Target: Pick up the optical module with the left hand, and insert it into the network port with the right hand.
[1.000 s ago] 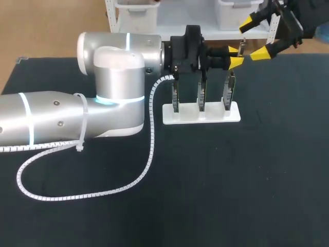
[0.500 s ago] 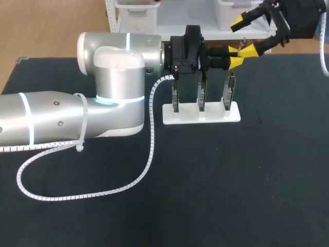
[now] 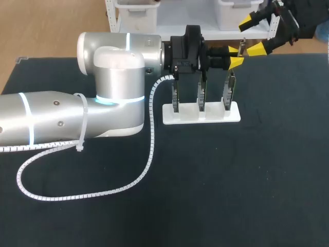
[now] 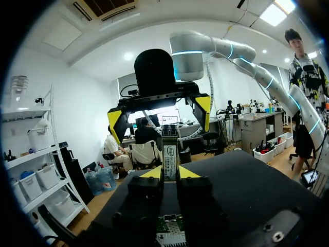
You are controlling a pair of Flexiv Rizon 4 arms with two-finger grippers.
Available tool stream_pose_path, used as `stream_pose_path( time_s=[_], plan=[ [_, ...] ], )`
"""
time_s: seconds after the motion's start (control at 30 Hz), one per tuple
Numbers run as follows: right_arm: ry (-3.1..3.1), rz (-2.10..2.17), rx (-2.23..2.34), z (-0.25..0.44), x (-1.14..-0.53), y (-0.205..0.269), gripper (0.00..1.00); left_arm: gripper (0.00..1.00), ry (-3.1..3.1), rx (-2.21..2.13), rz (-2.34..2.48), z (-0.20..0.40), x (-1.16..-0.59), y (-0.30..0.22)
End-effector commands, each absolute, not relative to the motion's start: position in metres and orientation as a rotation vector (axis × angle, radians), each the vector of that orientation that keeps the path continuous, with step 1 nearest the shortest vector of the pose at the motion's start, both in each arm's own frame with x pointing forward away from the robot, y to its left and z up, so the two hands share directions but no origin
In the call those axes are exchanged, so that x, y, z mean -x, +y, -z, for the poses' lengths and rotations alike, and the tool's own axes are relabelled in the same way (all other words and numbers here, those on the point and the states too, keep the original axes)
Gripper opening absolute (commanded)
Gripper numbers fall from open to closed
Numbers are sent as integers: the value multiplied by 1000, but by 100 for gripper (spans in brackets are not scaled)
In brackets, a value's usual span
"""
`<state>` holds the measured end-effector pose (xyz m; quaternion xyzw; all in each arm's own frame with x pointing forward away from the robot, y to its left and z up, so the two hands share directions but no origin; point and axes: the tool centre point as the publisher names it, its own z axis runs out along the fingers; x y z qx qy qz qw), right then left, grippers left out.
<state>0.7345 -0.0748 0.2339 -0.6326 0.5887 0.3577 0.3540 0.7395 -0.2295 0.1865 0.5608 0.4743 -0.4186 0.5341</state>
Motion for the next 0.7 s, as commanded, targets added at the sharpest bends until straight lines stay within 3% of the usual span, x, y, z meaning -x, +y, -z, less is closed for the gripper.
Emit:
stream_pose_path(
  time_s=[0.03, 0.7],
  plan=[
    [1529, -927, 1640, -231, -733, -73, 100, 0, 1129, -1334, 996, -186, -740, -230],
    [1502, -983, 1689, -231, -729, -68, 100, 0, 1129, -1334, 996, -186, -740, -230]
  ],
)
